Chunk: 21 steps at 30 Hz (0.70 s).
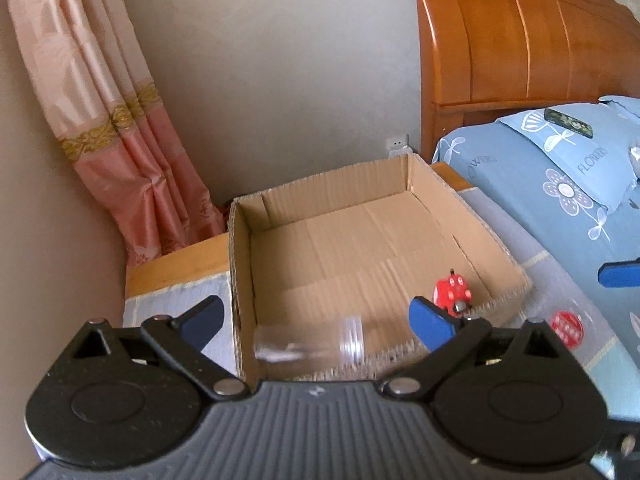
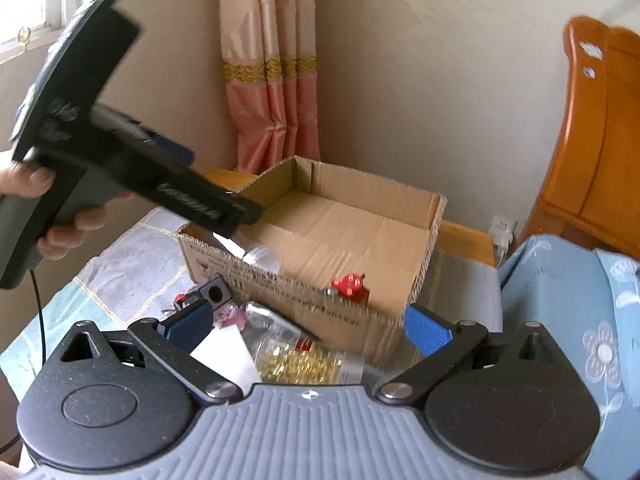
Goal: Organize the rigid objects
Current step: 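Drop the clear jar into the box with the left tool while the right tool drops the train, then move the left tool back to the white plastic box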
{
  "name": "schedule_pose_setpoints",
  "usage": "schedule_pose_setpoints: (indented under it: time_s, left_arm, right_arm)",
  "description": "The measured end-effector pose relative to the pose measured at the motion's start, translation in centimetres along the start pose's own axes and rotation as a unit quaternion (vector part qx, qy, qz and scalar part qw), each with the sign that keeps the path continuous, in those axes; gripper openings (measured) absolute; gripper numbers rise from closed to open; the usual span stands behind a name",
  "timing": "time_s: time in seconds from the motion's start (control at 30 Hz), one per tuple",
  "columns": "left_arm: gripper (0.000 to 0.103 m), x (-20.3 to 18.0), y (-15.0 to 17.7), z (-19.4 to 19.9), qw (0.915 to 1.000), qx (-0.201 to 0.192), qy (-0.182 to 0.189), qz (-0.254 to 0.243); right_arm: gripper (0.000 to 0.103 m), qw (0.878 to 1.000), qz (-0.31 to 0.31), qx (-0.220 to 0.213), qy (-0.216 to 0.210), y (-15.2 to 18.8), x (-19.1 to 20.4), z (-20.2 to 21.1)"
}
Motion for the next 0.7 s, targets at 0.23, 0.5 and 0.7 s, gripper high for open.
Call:
schedule_pose_setpoints:
  time_s: [0.23, 0.5, 0.7]
  left_arm:
    - [0.099, 0.3, 3.3, 1.8, 0.9998, -0.016, 0.013, 0.009]
    - [0.099, 0.2, 8.4, 1.0, 0.9985, 0.014, 0.030, 0.043]
    - [0.099, -1.6, 10.4, -0.8, 0.9970, 0.046, 0.045, 0.044]
  right_arm:
    - [0.103, 1.000, -0.009, -0.003, 0.027, 3.5, 0.2, 0.6]
    - [0.103, 0.998, -0.054, 0.019, -0.010, 8.3, 1.7, -0.7]
    - [0.103, 0.998, -0.034, 0.016, -0.049, 9.3, 4.6, -1.2]
Point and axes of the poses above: each gripper's, at about its wrist camera, not at the fingertips, and z roughly against the way its jaws point, x to its left, y to its underside, the point moved 8 cm from there along -z, roughly the way its jaws point, and after that the axes turned 11 degrees about z, right-handed, at the moved point
